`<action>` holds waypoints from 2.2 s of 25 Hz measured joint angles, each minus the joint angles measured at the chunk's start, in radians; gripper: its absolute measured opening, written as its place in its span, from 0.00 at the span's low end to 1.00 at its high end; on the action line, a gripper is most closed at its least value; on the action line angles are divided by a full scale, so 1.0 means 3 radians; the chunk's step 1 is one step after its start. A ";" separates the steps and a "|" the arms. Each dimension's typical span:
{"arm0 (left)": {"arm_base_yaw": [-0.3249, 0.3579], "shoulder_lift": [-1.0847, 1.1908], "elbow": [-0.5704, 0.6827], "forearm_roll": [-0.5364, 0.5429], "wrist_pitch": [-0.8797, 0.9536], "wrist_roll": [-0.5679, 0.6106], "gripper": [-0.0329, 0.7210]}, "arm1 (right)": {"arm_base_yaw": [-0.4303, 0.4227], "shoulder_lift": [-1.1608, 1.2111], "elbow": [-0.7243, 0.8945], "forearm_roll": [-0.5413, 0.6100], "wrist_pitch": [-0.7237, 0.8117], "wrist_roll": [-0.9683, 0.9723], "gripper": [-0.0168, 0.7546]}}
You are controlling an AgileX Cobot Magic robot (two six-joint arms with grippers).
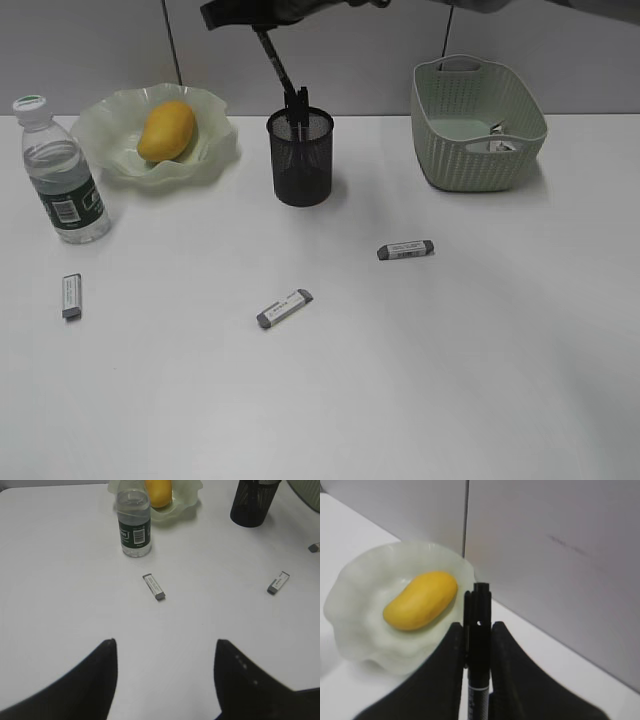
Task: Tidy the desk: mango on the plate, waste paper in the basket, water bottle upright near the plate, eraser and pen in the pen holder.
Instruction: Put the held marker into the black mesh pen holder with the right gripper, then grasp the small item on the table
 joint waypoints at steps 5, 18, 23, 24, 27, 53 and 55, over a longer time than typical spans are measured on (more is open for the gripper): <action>0.0000 0.0000 0.0000 0.0000 0.0000 0.0000 0.66 | -0.0098 0.0151 0.0000 -0.0099 -0.0509 0.0000 0.20; 0.0000 0.0000 0.0000 0.0002 0.0000 0.0000 0.66 | -0.0186 0.0599 0.0000 -0.0105 -0.0760 0.0000 0.20; 0.0000 0.0000 0.0000 0.0002 0.0000 0.0000 0.66 | -0.0186 0.0629 0.0000 -0.0102 -0.0705 0.0000 0.23; 0.0000 0.0000 0.0000 0.0002 0.0000 0.0000 0.66 | -0.0186 0.0629 0.0000 -0.0102 -0.0691 0.0000 0.25; 0.0000 0.0000 0.0000 0.0002 0.0000 0.0000 0.66 | -0.0186 0.0629 0.0000 -0.0091 -0.0625 0.0000 0.41; 0.0000 0.0000 0.0000 0.0002 0.0000 0.0000 0.66 | -0.0380 -0.0541 0.0021 0.0605 0.2436 -0.0392 0.59; 0.0000 0.0000 0.0000 0.0002 0.0000 0.0000 0.66 | -0.0530 -0.0700 0.0117 0.0767 0.2510 -0.0427 0.60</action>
